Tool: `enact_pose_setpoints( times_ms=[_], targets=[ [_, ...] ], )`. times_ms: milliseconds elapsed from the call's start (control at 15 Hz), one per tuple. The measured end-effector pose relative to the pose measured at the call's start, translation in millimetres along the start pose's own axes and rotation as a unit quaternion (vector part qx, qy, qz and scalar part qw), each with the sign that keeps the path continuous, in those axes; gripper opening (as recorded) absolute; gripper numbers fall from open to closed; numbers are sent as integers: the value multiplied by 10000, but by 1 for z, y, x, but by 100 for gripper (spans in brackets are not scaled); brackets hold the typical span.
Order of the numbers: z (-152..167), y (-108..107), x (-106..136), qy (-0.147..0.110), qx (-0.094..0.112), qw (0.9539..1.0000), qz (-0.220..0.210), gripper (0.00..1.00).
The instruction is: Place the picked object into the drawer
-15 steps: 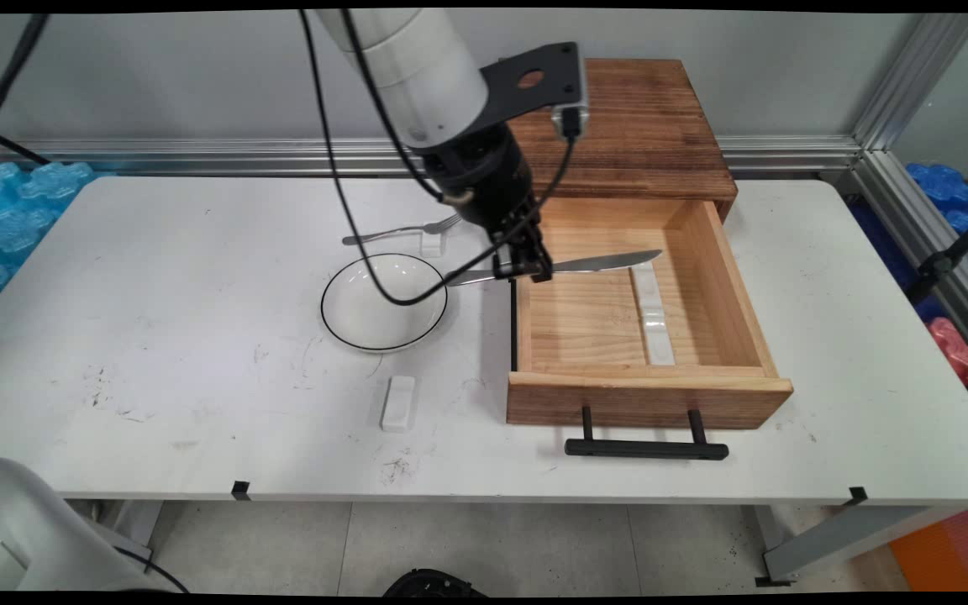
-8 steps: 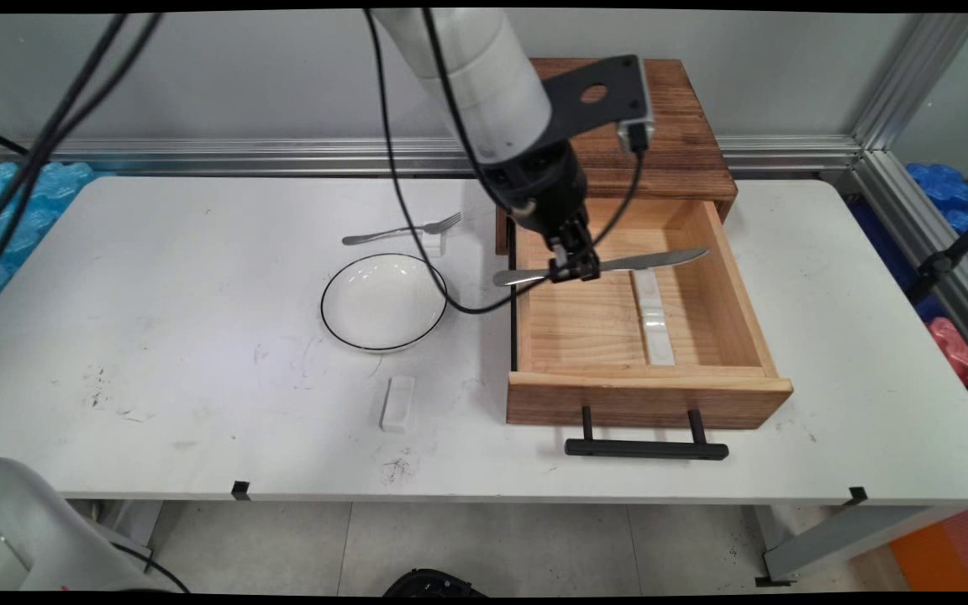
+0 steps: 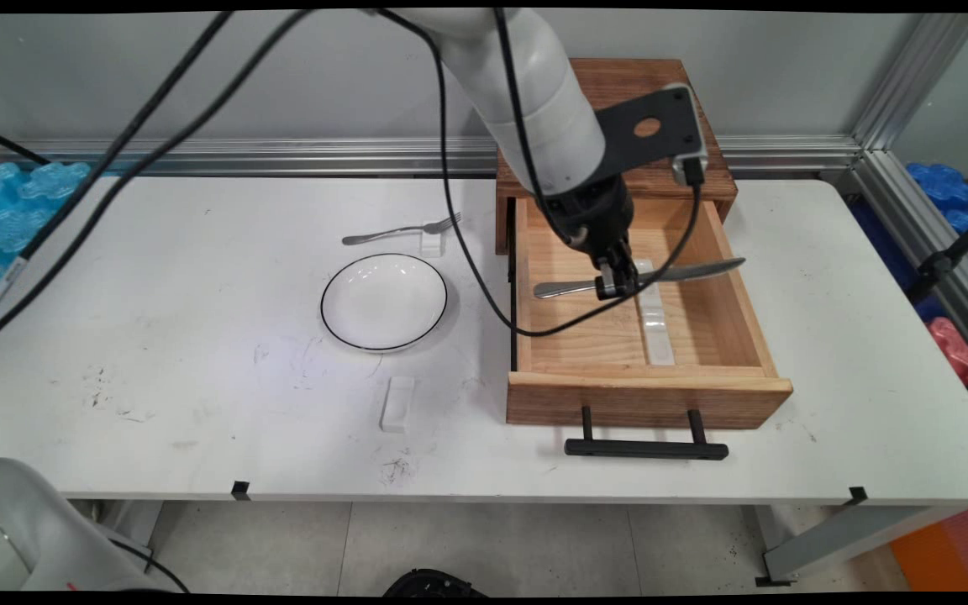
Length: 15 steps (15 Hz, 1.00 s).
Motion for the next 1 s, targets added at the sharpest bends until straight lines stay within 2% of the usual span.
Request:
enact_pose_setpoints(
  times_ms=[467,1000],
  targets=[
    [25,6,5,-62,94,9999,-65,0],
    [42,11,4,-93,103,9998,-155,0]
  ],
)
